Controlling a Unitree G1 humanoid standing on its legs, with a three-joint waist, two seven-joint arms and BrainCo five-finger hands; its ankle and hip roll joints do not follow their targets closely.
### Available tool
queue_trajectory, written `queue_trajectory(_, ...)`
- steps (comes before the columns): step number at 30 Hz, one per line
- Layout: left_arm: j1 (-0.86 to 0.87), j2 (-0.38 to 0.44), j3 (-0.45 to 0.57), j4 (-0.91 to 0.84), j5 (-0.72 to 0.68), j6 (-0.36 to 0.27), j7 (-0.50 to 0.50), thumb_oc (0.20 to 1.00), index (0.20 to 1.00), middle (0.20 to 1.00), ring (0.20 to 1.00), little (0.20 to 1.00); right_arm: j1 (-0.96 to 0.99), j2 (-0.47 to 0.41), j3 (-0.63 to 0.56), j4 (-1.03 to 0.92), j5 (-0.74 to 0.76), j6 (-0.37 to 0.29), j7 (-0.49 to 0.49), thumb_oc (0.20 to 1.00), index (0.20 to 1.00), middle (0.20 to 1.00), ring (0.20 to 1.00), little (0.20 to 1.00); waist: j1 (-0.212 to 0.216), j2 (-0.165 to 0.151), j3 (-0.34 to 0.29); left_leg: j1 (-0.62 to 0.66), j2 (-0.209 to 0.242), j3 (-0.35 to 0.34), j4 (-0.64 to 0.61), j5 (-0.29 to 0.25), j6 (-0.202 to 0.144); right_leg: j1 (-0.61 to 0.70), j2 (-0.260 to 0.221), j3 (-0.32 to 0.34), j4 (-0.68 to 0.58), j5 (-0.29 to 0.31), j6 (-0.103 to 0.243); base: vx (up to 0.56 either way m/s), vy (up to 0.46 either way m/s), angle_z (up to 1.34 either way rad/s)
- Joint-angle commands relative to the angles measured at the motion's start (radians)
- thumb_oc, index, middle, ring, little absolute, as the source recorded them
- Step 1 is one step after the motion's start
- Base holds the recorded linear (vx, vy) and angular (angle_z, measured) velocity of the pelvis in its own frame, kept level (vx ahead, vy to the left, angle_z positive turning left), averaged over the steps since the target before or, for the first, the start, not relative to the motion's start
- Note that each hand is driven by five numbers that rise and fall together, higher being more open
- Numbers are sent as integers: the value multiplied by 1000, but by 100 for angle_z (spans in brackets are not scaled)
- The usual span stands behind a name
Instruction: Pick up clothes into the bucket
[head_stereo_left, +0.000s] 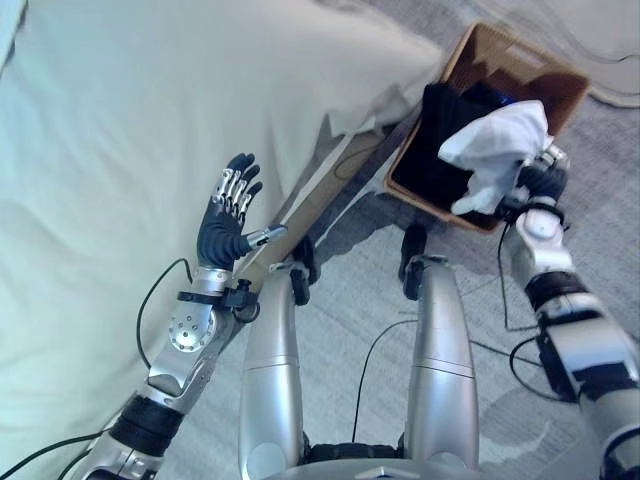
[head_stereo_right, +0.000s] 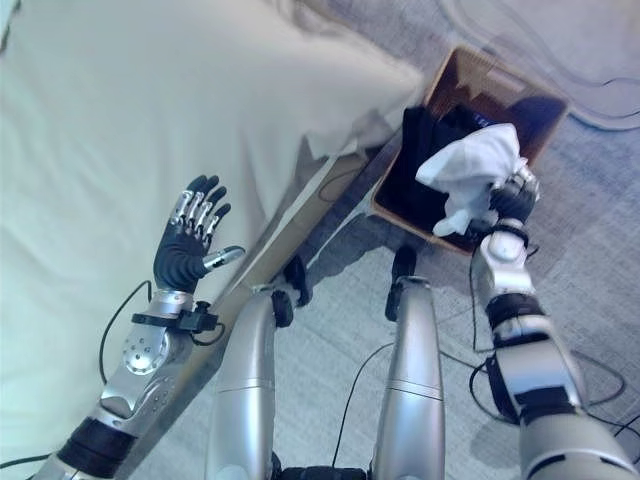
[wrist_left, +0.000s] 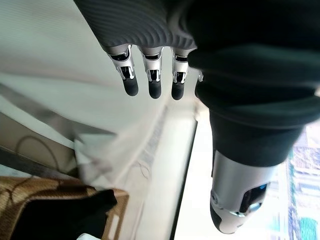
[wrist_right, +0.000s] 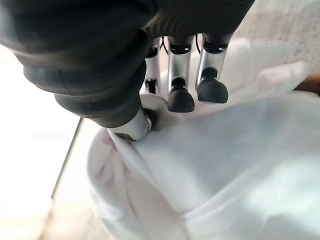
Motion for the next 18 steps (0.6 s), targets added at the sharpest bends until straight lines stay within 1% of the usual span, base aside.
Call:
queue_trajectory(1, -3, -11, -2, -82, 9, -62, 12, 1000, 1000, 1000, 1000, 1000, -36, -83, 34, 27, -27, -29, -15, 200, 200, 200, 200, 200, -32, 21, -33, 31, 16, -6, 37, -60, -9, 59, -53, 17, -101, 93, 57, 2, 12, -5)
queue_trajectory(5, -4, -10, -5, -86, 10, -61, 14, 1000, 1000, 1000, 1000, 1000, -46, -98, 42, 37, -37, -26, -14, 200, 200, 200, 200, 200, -30, 18, -36, 31, 11, -5, 32, -56, -9, 55, -54, 13, -99, 91, 56, 6, -3, -7)
queue_trajectory(6, -10, -8, -2, -83, 10, -61, 16, 1000, 1000, 1000, 1000, 1000, -48, -98, 53, 37, -45, -21, -10, 291, 291, 291, 291, 291, -31, 14, -39, 29, 9, -6, 32, -55, -10, 57, -54, 12, -101, 91, 55, 0, 0, 0)
queue_trajectory(7, -11, -7, -1, -81, 12, -60, 18, 1000, 1000, 1000, 1000, 1000, -49, -99, 60, 36, -54, -18, -8, 853, 853, 853, 853, 853, -32, 12, -41, 29, 9, -8, 30, -54, -10, 58, -55, 11, -102, 92, 55, 0, 0, 0)
queue_trajectory(8, -12, -6, 1, -83, 12, -59, 18, 1000, 1000, 1000, 1000, 1000, -53, -99, 65, 40, -60, -15, -8, 1000, 1000, 1000, 1000, 1000, -32, 11, -42, 28, 10, -8, 29, -53, -11, 59, -55, 10, -105, 94, 55, -5, -5, 5)
queue_trajectory(12, -14, -4, 5, -80, 9, -60, 16, 1000, 1000, 1000, 1000, 1000, -64, -95, 71, 59, -71, -9, -12, 1000, 1000, 1000, 1000, 1000, -33, 9, -46, 25, 7, -9, 27, -52, -12, 60, -55, 8, -113, 97, 56, -6, -1, 7)
queue_trajectory(18, -24, 0, 14, -73, 0, -65, 14, 1000, 1000, 1000, 1000, 1000, -74, -81, 76, 76, -80, -3, -15, 1000, 1000, 1000, 1000, 1000, -35, 1, -61, 46, 3, -1, -10, -44, -10, 75, -58, 7, -144, 109, 61, 1, 6, -1)
